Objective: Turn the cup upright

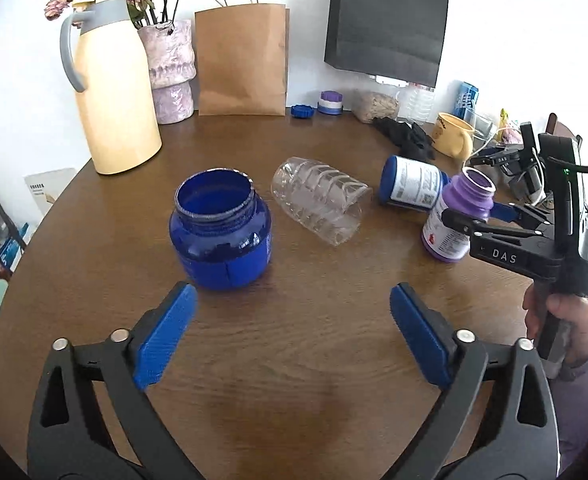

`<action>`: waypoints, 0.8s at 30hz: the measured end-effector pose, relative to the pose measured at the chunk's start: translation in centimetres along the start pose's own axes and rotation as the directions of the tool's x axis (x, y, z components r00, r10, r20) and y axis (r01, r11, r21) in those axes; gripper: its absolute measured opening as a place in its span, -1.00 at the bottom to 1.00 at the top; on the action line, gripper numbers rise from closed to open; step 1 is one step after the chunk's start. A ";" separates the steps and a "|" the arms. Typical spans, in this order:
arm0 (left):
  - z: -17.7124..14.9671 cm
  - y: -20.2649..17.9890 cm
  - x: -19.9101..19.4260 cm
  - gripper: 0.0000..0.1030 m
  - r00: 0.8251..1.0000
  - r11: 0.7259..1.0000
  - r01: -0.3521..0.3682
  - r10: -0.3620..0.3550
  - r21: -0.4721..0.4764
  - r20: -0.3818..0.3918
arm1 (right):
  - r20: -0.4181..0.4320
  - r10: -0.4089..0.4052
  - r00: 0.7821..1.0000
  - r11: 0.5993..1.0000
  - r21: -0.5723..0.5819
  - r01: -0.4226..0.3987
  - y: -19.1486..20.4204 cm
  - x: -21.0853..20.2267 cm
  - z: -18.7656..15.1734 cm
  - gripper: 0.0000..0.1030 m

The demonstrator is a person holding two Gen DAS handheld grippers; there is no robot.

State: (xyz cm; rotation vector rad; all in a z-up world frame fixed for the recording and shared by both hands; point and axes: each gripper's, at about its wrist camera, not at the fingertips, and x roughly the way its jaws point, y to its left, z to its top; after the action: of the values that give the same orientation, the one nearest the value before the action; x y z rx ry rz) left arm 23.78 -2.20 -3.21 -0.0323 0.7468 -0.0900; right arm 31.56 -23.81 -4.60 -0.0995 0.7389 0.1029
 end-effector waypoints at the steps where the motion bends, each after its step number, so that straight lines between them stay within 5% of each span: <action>1: -0.2 -0.1 -0.5 0.93 1.000 1.000 -0.001 0.001 0.006 0.009 | 0.010 -0.012 1.000 1.000 0.009 0.012 -0.1 -0.6 -0.2 0.58; 6: -1.4 -0.2 -3.1 0.94 0.999 0.999 -0.031 0.030 0.033 0.022 | 0.053 -0.040 0.998 0.999 0.032 0.039 -0.2 -5.0 -1.5 0.61; 24: -9.3 0.4 -16.0 1.00 0.995 0.996 -0.090 0.089 0.012 0.048 | 0.122 0.150 0.981 0.988 -0.001 -0.151 6.0 -22.8 -11.9 0.61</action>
State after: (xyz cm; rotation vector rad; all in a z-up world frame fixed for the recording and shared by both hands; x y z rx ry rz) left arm 5.81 -0.28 0.74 0.0130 0.6993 -0.0091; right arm 6.06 -20.67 1.71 -0.0291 0.6237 0.2487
